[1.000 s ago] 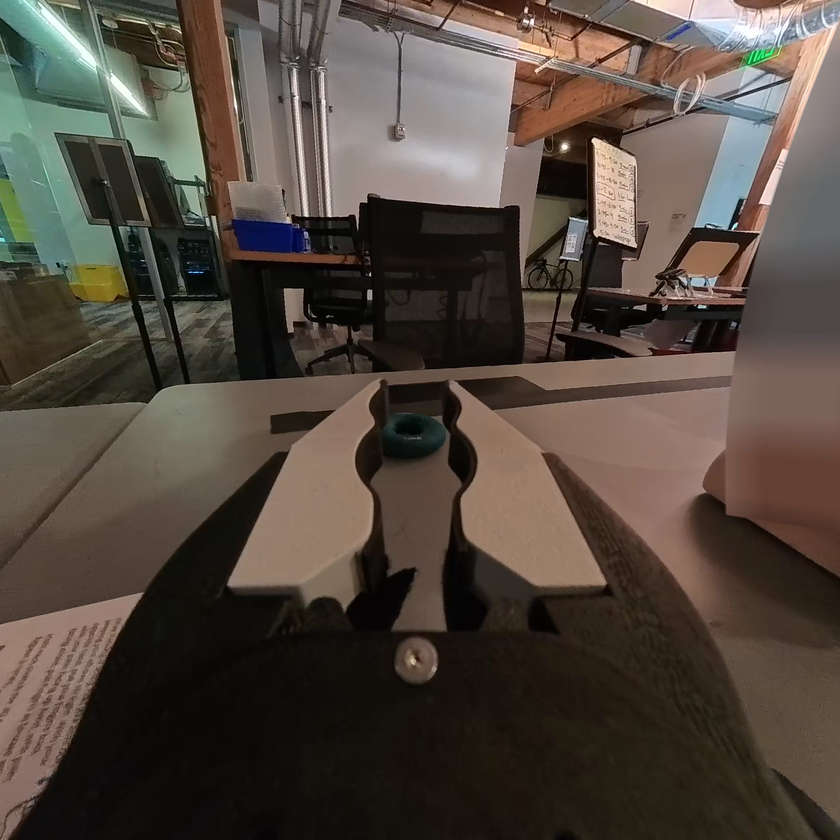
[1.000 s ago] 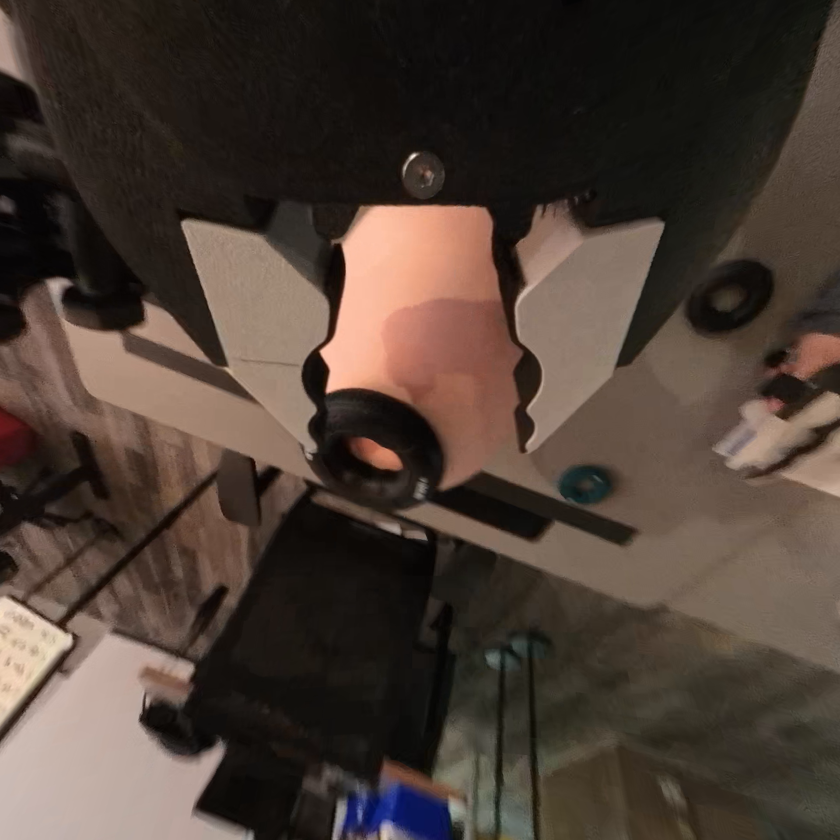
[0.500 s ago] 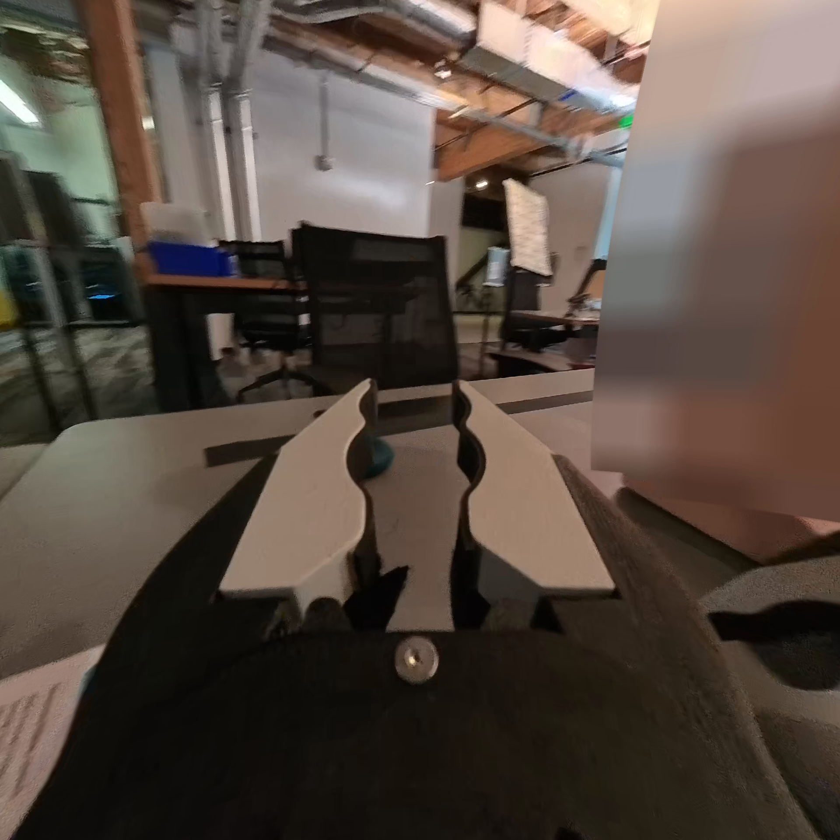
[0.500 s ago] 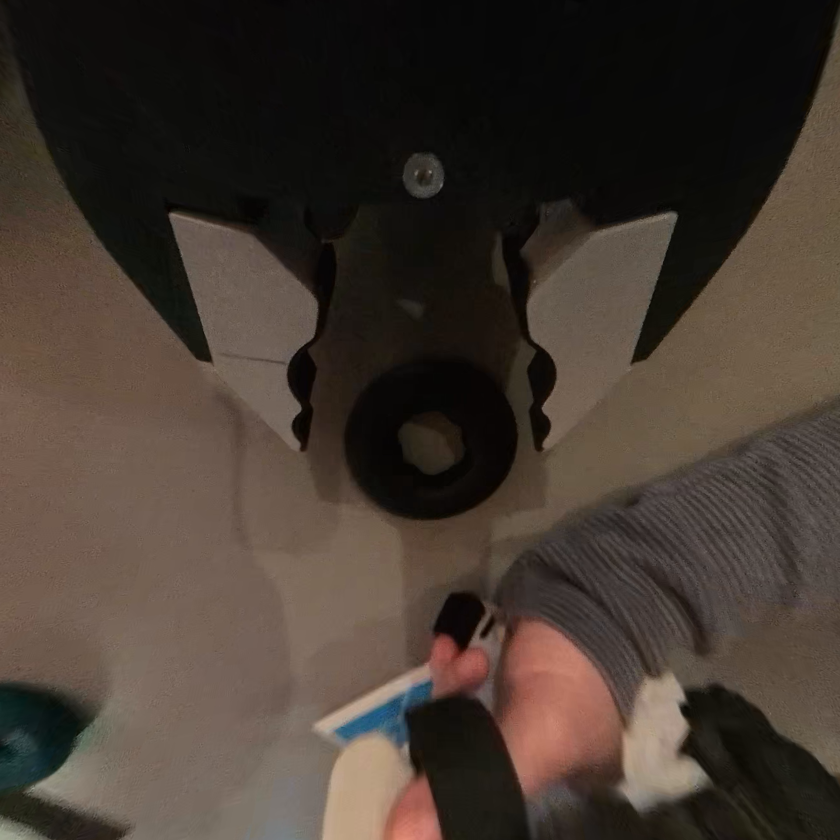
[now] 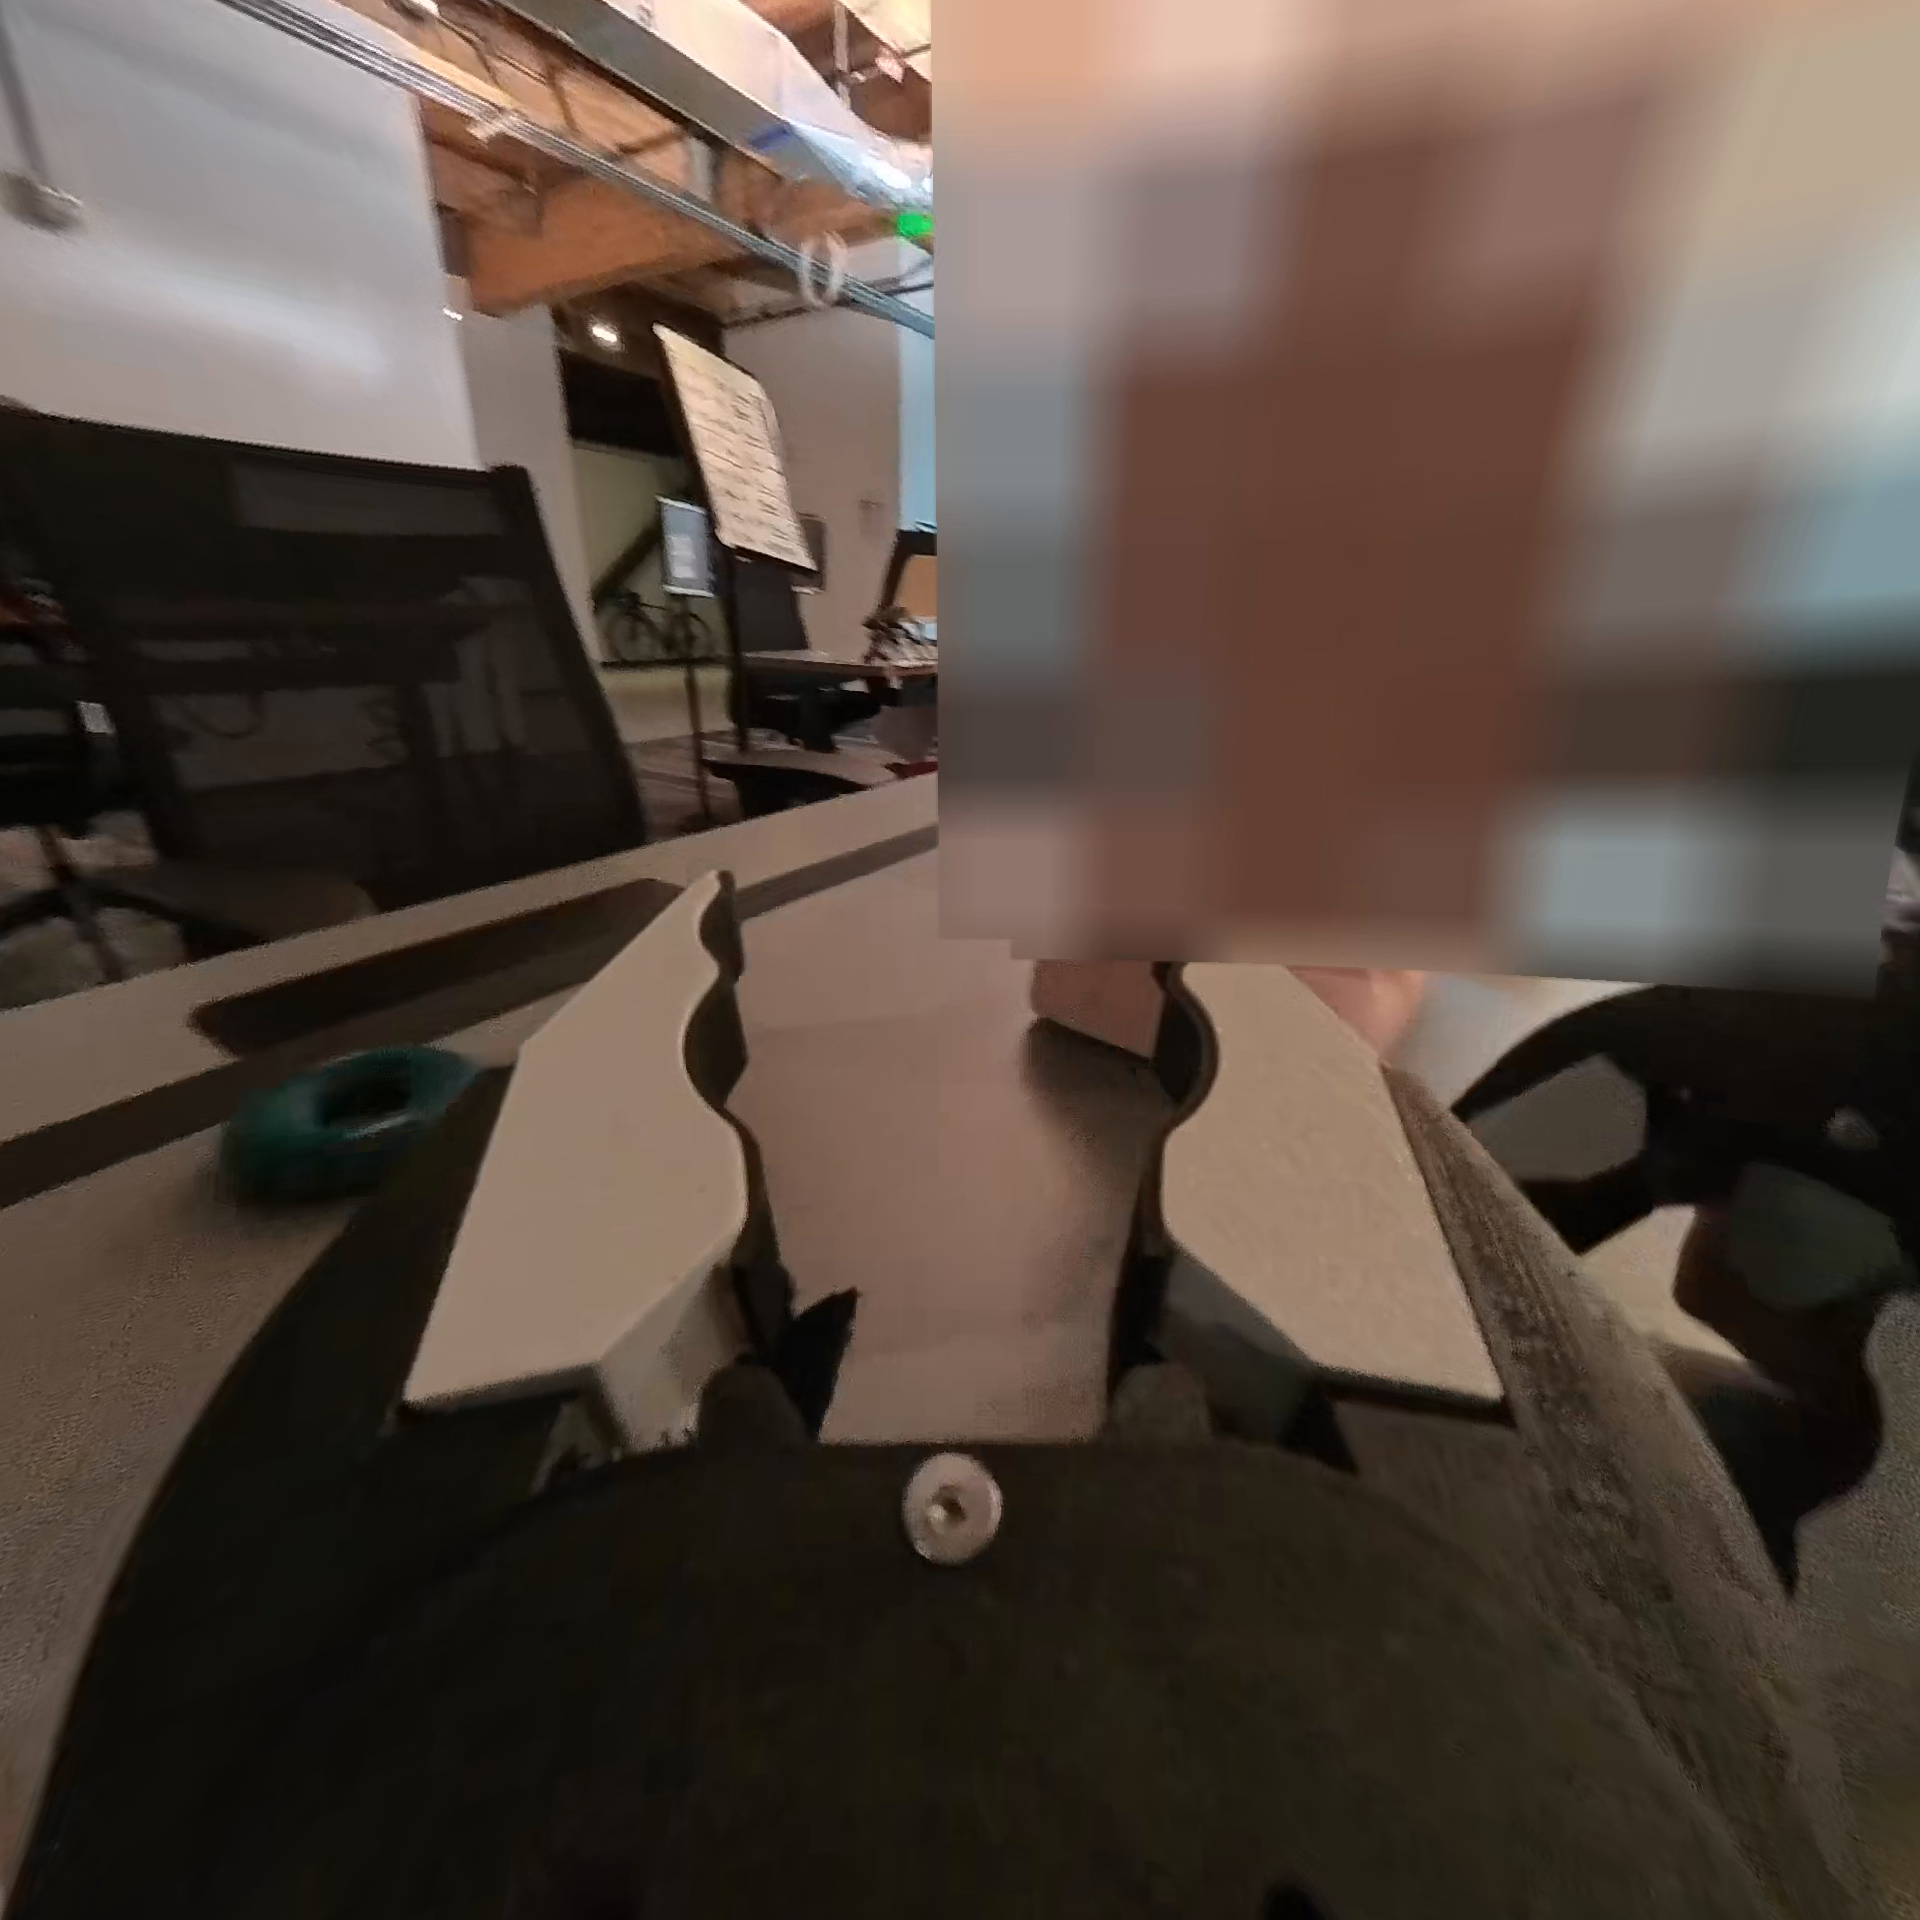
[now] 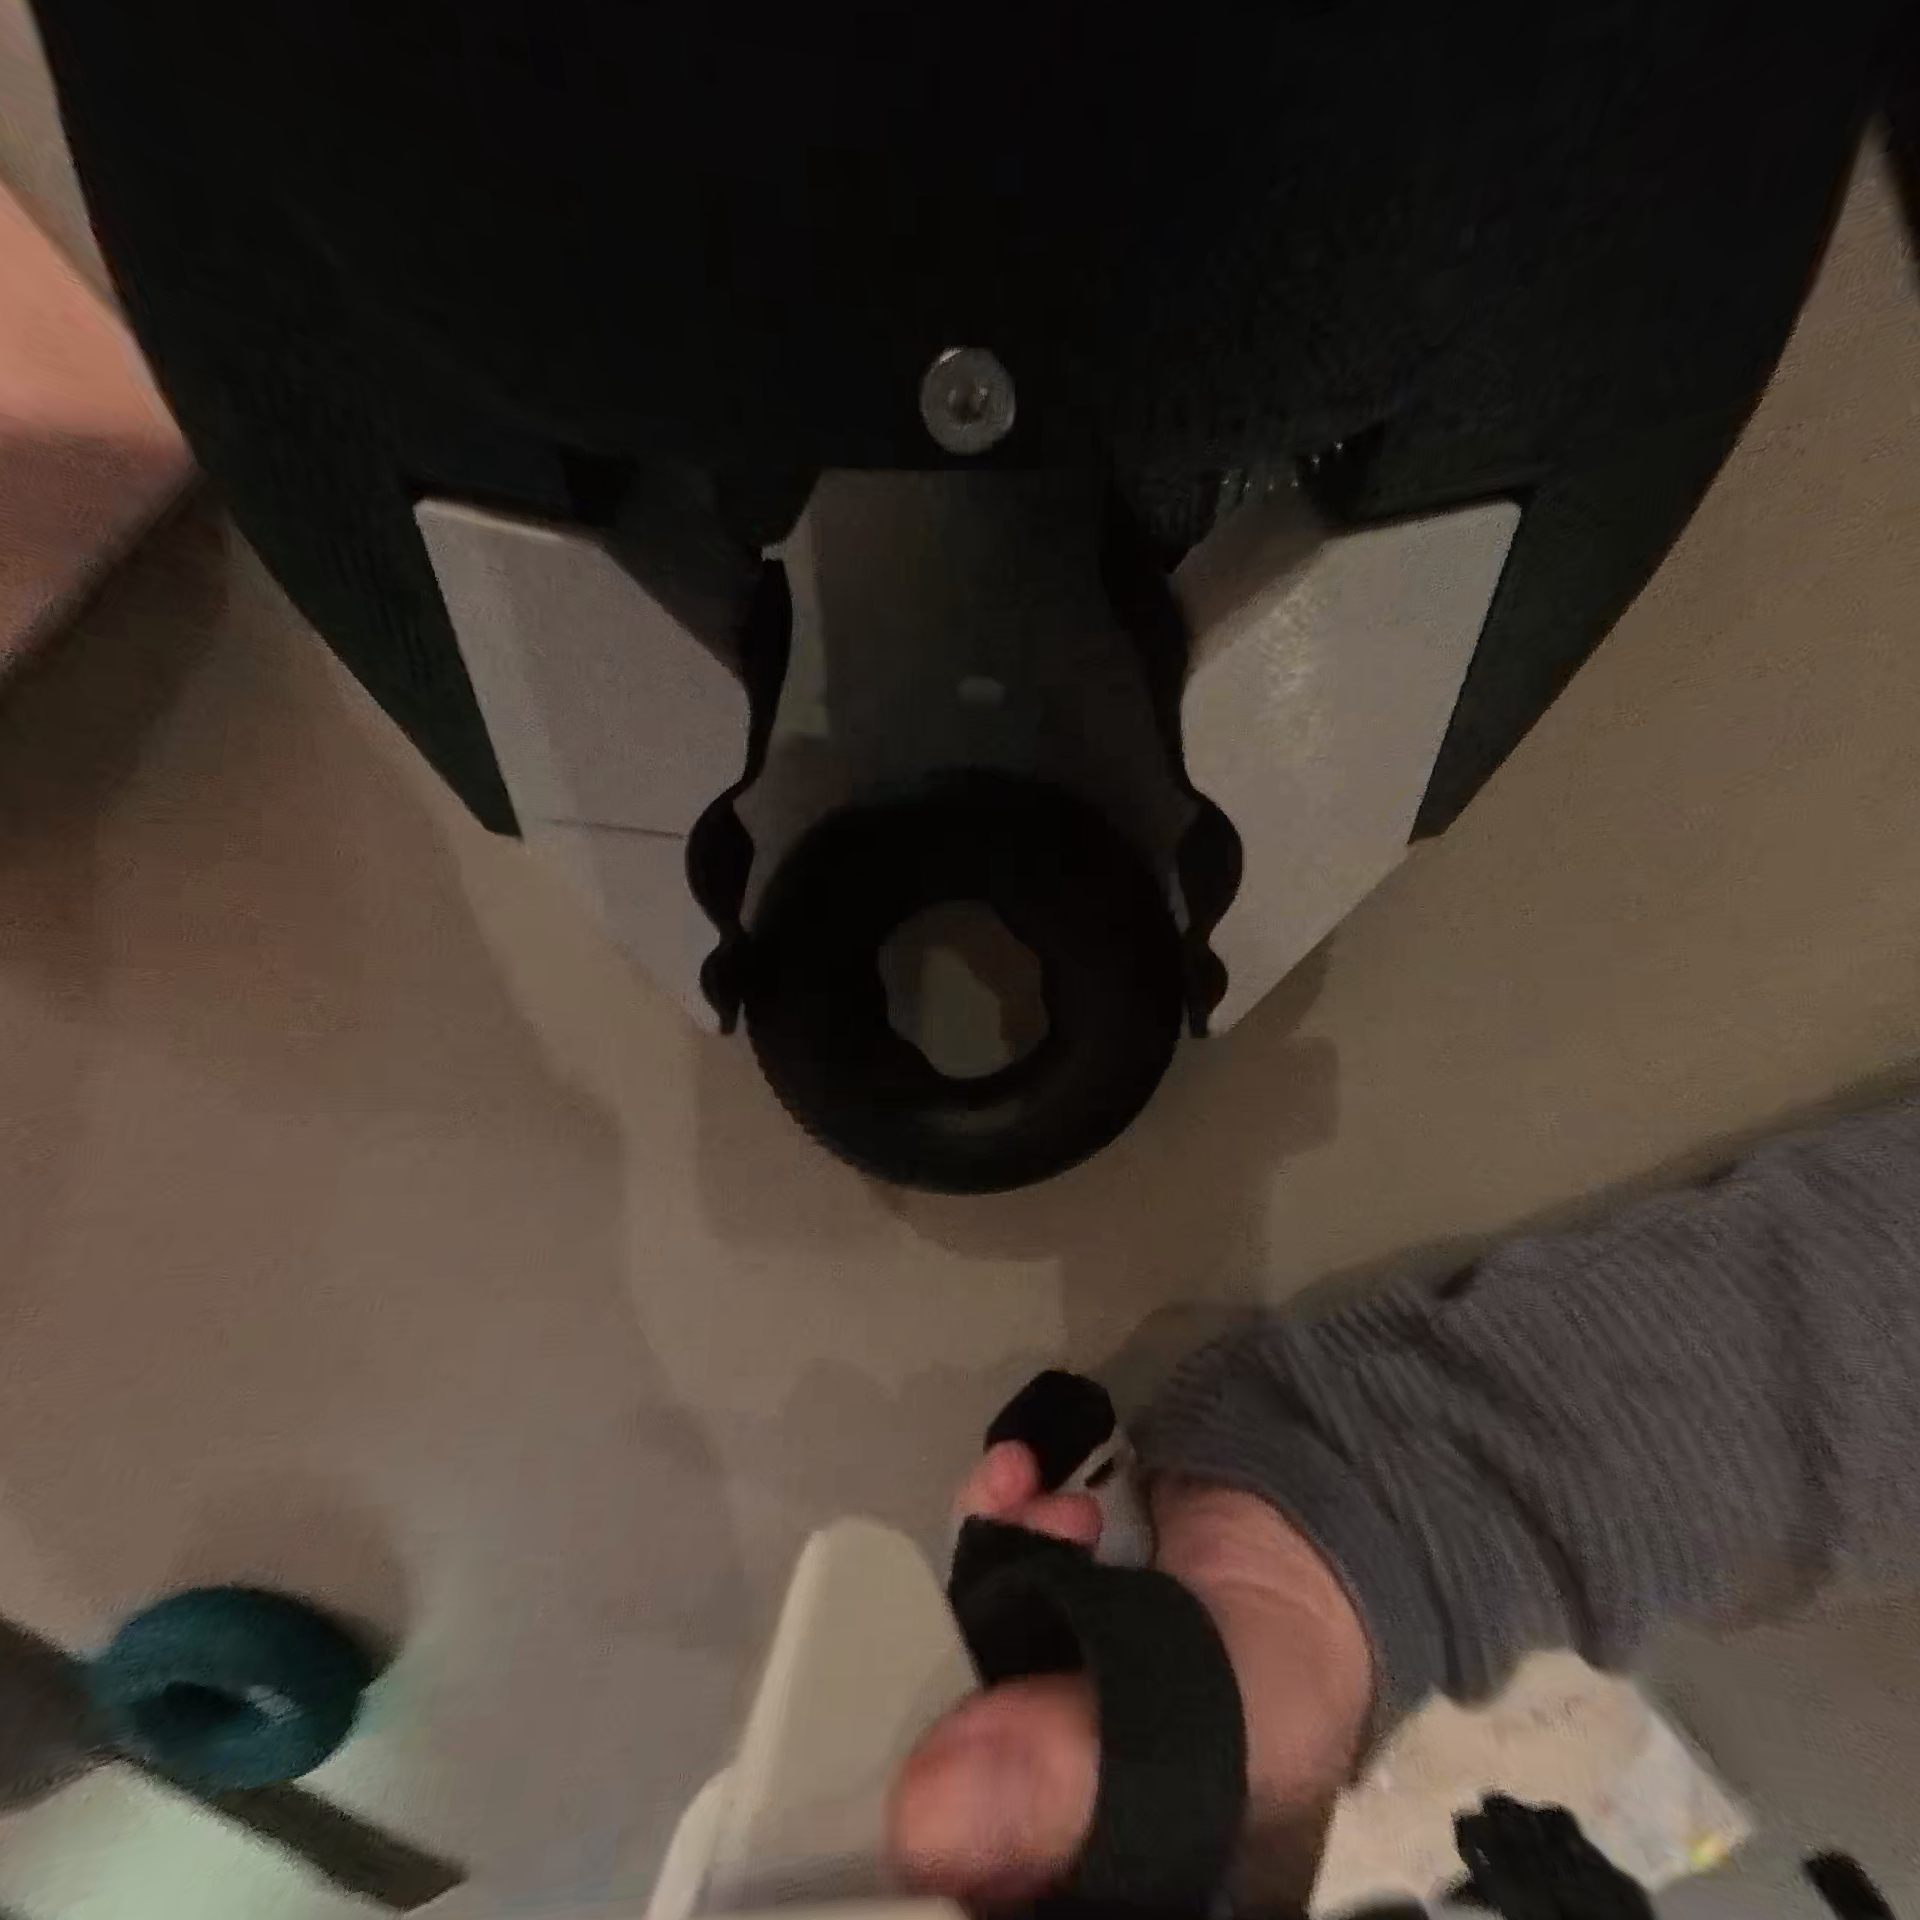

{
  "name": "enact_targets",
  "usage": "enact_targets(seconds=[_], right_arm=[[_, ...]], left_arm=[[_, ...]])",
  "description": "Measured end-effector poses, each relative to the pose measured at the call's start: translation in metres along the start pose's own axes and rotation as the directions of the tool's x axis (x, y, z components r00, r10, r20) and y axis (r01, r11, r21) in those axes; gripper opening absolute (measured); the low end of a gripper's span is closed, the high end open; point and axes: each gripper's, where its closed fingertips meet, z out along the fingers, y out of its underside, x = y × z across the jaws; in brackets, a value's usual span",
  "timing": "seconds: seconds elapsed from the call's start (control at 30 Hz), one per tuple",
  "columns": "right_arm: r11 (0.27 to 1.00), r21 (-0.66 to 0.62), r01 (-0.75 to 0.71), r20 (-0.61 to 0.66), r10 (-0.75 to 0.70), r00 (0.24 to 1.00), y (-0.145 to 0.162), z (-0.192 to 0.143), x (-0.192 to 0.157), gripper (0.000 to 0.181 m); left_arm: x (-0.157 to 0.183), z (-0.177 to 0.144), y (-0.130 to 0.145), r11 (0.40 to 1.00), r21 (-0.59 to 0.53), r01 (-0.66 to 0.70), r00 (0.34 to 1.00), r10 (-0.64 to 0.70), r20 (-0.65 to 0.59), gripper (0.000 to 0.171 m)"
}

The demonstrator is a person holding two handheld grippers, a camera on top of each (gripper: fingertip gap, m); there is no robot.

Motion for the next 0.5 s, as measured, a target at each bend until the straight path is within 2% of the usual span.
enact_targets(seconds=[0.03, 0.13, 0.2, 0.27, 0.33, 0.4, 0.5], right_arm=[[1.0, 0.026, -0.008, -0.028, 0.009, 1.0, 0.0, -0.015, 0.002, 0.084], [0.996, 0.093, 0.01, -0.13, 0.002, 0.992, -0.006, -0.07, 0.008, 0.083], [0.988, 0.144, 0.047, -0.192, -0.019, 0.981, -0.024, -0.113, 0.011, 0.083], [0.975, 0.202, 0.093, -0.24, -0.042, 0.97, -0.052, -0.158, 0.013, 0.083], [0.958, 0.245, 0.147, -0.302, -0.069, 0.951, -0.086, -0.203, 0.021, 0.083], [0.944, 0.254, 0.21, -0.393, -0.097, 0.914, -0.119, -0.245, 0.039, 0.083], [0.938, 0.232, 0.257, -0.513, -0.106, 0.852, -0.161, -0.293, 0.077, 0.083]], left_arm=[[0.008, 0.003, 0.002, 1.0, -0.012, 0.008, 0.999, -0.008, -0.04, 0.079], [0.039, 0.01, 0.008, 0.999, -0.045, 0.019, 0.986, -0.026, -0.164, 0.079], [0.063, 0.016, 0.008, 0.997, -0.048, 0.061, 0.972, -0.07, -0.224, 0.078], [0.097, 0.022, 0.009, 0.993, -0.063, 0.097, 0.95, -0.111, -0.293, 0.08], [0.134, 0.027, 0.015, 0.994, -0.091, 0.066, 0.931, -0.094, -0.351, 0.081], [0.166, 0.028, 0.024, 0.993, -0.114, 0.0, 0.914, -0.046, -0.403, 0.083], [0.191, 0.027, 0.034, 0.99, -0.135, -0.036, 0.898, -0.027, -0.439, 0.084]])
